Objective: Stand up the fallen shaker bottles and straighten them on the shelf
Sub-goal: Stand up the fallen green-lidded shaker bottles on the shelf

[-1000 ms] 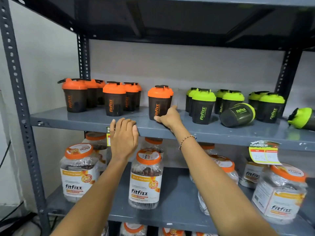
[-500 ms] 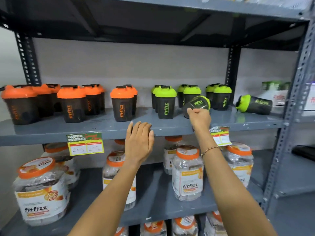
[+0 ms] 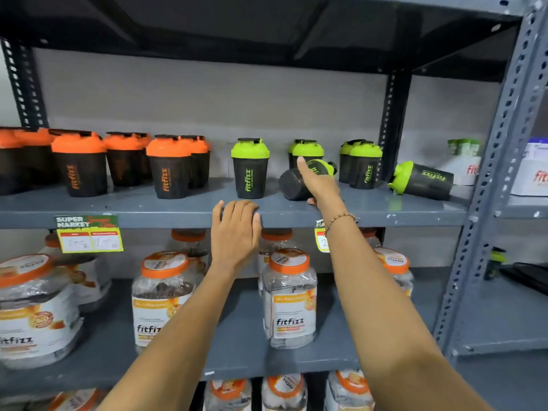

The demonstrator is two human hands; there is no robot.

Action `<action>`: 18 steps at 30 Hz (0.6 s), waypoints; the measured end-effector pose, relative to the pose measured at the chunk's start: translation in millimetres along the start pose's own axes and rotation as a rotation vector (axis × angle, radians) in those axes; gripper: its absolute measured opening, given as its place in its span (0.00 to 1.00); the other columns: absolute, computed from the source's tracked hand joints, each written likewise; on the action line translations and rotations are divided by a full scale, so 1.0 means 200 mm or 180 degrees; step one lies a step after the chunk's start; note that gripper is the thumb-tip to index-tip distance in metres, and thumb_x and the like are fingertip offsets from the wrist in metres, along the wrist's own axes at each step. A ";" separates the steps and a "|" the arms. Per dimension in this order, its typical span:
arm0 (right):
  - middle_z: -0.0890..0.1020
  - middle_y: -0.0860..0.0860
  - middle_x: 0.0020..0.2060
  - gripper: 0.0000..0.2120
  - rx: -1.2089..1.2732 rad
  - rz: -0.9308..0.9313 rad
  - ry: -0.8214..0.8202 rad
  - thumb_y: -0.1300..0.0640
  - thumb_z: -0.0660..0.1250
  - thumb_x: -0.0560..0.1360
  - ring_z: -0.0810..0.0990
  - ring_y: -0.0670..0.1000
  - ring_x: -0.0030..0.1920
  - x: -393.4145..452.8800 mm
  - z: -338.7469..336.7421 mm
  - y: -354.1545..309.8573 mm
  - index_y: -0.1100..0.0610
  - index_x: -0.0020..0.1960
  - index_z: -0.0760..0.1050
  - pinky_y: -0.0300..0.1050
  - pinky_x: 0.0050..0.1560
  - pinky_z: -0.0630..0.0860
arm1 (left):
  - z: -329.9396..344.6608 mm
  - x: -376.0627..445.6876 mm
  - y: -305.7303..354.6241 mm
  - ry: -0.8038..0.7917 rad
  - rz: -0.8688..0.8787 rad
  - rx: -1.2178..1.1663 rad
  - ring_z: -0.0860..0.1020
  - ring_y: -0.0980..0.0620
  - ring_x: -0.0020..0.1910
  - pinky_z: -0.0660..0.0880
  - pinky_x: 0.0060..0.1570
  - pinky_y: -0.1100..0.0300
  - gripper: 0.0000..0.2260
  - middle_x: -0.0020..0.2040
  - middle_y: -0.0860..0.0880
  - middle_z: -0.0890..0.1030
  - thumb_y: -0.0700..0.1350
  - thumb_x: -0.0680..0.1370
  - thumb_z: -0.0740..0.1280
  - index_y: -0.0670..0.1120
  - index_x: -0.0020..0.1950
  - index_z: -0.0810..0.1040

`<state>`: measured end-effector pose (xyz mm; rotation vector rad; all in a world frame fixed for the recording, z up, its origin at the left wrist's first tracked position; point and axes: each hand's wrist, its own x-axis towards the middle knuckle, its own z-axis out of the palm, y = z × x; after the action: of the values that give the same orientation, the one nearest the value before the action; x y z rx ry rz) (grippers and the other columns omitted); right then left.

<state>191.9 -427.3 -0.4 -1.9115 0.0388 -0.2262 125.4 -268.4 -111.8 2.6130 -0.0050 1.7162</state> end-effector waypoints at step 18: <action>0.63 0.56 0.75 0.39 0.0334 0.0604 -0.0951 0.32 0.59 0.73 0.61 0.61 0.74 0.07 -0.02 -0.12 0.57 0.74 0.63 0.52 0.71 0.64 | -0.01 0.00 0.00 -0.0050 0.0186 0.0373 0.75 0.45 0.55 0.63 0.59 0.53 0.16 0.56 0.45 0.79 0.48 0.81 0.53 0.43 0.59 0.75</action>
<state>202.4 -424.8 25.0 -1.8057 0.0074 0.1828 122.5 -269.2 -111.3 2.7354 0.0198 1.7662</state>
